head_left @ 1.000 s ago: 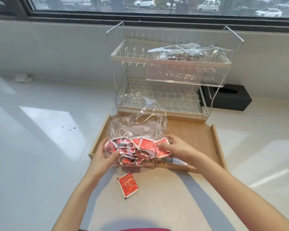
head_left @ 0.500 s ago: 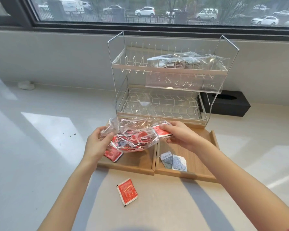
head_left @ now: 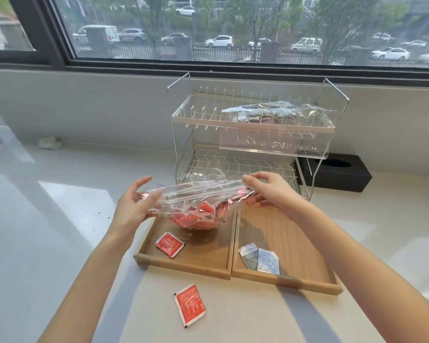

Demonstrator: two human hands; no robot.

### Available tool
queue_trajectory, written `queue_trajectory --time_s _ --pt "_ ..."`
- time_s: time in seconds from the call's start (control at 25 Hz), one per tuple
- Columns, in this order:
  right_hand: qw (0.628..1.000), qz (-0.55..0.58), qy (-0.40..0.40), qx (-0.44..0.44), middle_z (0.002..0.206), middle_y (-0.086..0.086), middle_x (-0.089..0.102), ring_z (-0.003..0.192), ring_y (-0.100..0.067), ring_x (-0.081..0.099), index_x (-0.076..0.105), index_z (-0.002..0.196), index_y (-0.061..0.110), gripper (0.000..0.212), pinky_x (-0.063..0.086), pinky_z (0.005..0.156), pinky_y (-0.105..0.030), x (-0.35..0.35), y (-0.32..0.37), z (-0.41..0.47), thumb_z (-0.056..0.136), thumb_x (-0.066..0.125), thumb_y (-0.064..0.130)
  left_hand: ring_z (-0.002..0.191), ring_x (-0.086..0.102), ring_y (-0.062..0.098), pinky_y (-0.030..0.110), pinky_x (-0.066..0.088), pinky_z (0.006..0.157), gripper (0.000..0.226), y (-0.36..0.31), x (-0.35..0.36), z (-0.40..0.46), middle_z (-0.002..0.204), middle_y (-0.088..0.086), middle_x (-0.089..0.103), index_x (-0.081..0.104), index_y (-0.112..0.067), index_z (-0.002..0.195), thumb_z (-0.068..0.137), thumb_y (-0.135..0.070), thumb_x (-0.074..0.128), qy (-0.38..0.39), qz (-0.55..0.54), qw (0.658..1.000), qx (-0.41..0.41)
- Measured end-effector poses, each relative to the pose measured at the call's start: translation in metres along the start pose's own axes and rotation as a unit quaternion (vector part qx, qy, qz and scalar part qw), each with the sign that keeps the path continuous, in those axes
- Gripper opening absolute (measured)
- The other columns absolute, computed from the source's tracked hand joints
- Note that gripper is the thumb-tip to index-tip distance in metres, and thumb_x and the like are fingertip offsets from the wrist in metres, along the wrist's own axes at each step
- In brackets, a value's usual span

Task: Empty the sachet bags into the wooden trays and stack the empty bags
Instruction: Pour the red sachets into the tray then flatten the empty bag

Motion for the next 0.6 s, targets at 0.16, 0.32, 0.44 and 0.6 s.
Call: queue_trajectory --time_s 0.16,0.32,0.44,0.6 --pt "0.999 0.014 -0.028 -0.006 0.074 -0.003 0.058 0.051 -0.005 0.057 0.056 0.113 0.012 0.027 0.048 0.045 -0.013 -0.007 0.002 0.002 0.091 0.051 0.026 0.076 0.065 0.008 0.013 0.055 0.067 0.037 -0.006 0.005 0.000 0.095 0.004 0.060 0.047 -0.022 0.122 0.087 -0.013 0.053 0.090 -0.092 0.991 -0.021" --pt "0.997 0.060 0.040 -0.031 0.093 -0.004 0.060 0.075 -0.011 0.063 0.052 0.120 0.010 0.030 0.056 0.062 -0.015 -0.006 0.010 0.000 0.091 0.051 0.017 0.087 0.065 0.013 0.014 0.055 0.075 0.033 -0.009 0.000 0.003 0.109 0.011 0.061 0.055 -0.022 0.111 0.082 -0.006 0.058 0.085 -0.020 0.996 0.012" --pt "0.998 0.019 0.033 -0.058 0.084 -0.007 0.061 0.072 -0.013 0.061 0.052 0.122 0.007 0.034 0.057 0.068 -0.020 -0.008 0.016 0.000 0.088 0.055 0.009 0.065 0.067 0.003 0.012 0.055 0.066 0.019 -0.017 -0.005 0.005 0.102 0.012 0.060 0.061 -0.022 0.096 0.082 -0.010 0.061 0.041 0.031 0.998 0.045" --pt "0.994 0.051 -0.013 -0.096 0.073 -0.005 0.058 0.061 -0.012 0.054 0.056 0.113 0.004 0.026 0.054 0.059 -0.016 -0.022 0.045 0.002 0.087 0.056 0.007 0.047 0.059 -0.002 0.020 0.056 0.061 0.008 -0.051 -0.021 0.015 0.081 0.009 0.061 0.062 -0.028 0.074 0.080 -0.022 0.065 -0.047 0.129 0.982 0.132"
Point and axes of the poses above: each hand's wrist, its own z-axis towards the middle knuckle, its own x-axis out of the palm, y = z × x, the point moved 7 cm from there along z, towards the middle knuckle
